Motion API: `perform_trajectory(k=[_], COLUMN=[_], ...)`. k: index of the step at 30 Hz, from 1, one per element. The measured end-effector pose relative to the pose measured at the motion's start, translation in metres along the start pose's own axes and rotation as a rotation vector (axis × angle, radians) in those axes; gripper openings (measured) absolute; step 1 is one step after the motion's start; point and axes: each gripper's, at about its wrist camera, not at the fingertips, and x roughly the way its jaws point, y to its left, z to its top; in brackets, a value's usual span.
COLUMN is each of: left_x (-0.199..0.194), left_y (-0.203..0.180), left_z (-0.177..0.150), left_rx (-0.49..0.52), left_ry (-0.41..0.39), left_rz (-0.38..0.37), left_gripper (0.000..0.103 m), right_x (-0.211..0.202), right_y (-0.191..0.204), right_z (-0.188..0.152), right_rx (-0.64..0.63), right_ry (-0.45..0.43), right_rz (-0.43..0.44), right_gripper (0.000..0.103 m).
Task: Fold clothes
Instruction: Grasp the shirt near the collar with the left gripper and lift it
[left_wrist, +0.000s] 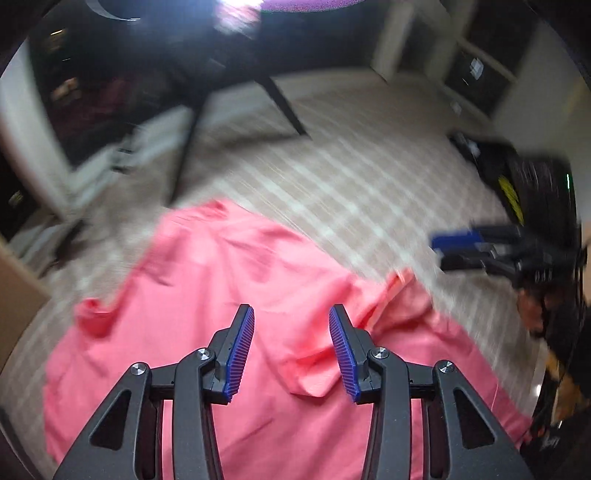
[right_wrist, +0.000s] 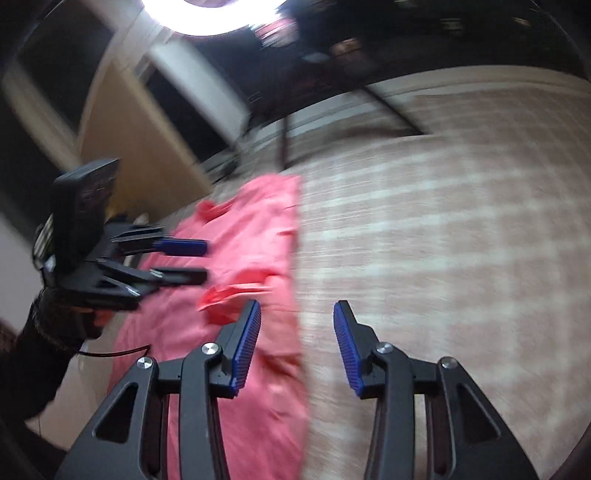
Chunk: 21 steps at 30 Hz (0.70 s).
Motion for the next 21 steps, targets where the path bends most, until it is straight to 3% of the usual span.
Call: perform_trajectory(k=[2, 3, 4, 11, 14, 17, 19, 20, 21], left_x=[0.010, 0.014, 0.014, 0.006, 0.024, 0.047, 0.064, 0.065, 0.063], left_y=[-0.005, -0.005, -0.003, 0.027, 0.039, 0.049, 0.045, 0.041, 0.039], left_z=[-0.005, -0.008, -0.009, 0.010, 0.033, 0.052, 0.057, 0.059, 0.060], left_rx=[0.024, 0.027, 0.022, -0.047, -0.089, -0.134, -0.106, -0.067, -0.058], left_ry=[0.033, 0.045, 0.048, 0.002, 0.027, 0.066, 0.102, 0.086, 0.078], left_rz=[0.007, 0.008, 0.012, 0.028, 0.010, -0.019, 0.003, 0.031, 0.022], left_gripper=[0.040, 0.040, 0.041, 0.042, 0.050, 0.049, 0.040, 0.027, 0.002], right_x=[0.015, 0.020, 0.025, -0.015, -0.012, -0.006, -0.005, -0.006, -0.007], right_y=[0.010, 0.016, 0.021, 0.055, 0.060, 0.057, 0.058, 0.057, 0.057], right_z=[0.004, 0.004, 0.004, -0.014, -0.019, -0.024, -0.027, -0.028, -0.029], right_rx=[-0.048, -0.075, -0.100, -0.184, -0.215, -0.206, -0.218, -0.225, -0.227], right_ry=[0.024, 0.031, 0.037, -0.057, -0.051, -0.041, -0.046, -0.048, -0.051], right_rz=[0.011, 0.000, -0.010, -0.058, -0.094, -0.101, -0.117, -0.125, -0.130], right_gripper=[0.039, 0.030, 0.004, 0.005, 0.005, 0.005, 0.005, 0.005, 0.005])
